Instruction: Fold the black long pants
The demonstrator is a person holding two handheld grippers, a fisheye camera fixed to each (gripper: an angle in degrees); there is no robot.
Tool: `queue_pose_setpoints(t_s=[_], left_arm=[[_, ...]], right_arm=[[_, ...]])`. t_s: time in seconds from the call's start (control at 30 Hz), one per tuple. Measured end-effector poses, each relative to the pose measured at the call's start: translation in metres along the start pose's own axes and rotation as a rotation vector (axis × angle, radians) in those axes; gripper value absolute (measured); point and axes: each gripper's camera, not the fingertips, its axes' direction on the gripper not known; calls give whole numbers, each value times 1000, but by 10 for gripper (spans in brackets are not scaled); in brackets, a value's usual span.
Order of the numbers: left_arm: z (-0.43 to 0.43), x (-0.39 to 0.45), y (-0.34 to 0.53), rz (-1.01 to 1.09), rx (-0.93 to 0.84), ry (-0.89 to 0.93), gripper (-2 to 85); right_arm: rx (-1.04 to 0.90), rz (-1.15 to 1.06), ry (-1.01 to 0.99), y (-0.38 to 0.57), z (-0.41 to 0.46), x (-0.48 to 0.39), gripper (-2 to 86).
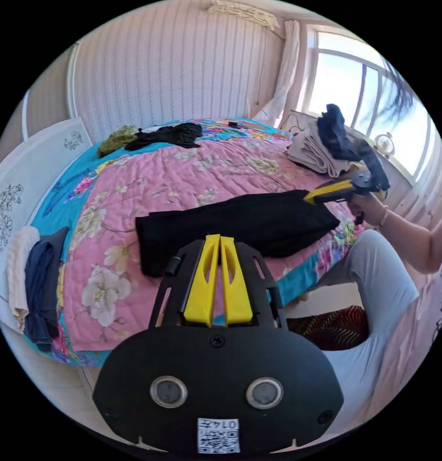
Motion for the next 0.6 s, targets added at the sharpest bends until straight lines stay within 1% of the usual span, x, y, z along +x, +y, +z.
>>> queue_pose_setpoints(t_s=[0.07,0.17,0.23,0.27,0.3,0.33,0.37,0.43,0.5,0.53,0.57,0.6], left_arm=[[25,38,-3,2,-14,67,-9],[58,82,-17,-15,-20,61,-10],[80,96,-19,-44,-46,72,-10],[101,101,-16,-54,-125,66,-10],[107,105,-11,-58,-82,67,-10],[108,106,-9,-75,-76,81,-10],[107,108,-12,-95,-91,110,-10],[99,116,-19,-70,-126,113,-10],[93,135,-19,-18,-99,65,-9],[97,139,-18,-3,-118,53,-9],[109,148,-13,22,-143,38,-9],[110,152,-8,3,-95,38,-8]], right_arm=[[-12,-123,-19,-35,22,-30,-6],[-51,-190,13,-79,49,-51,-8],[-89,-185,50,-98,70,-52,-8],[-169,-186,53,-105,93,-49,-8],[-214,-187,39,-107,105,-47,-8],[-169,-166,25,-108,108,-42,-8],[-192,-162,7,-111,107,-37,-8],[-252,-177,-24,-119,99,-31,-8],[-202,-189,-2,-124,85,-27,-8],[-173,-180,18,-127,83,-24,-7],[-223,-181,24,-130,94,-19,-6],[-271,-185,15,-131,103,-17,-6]])
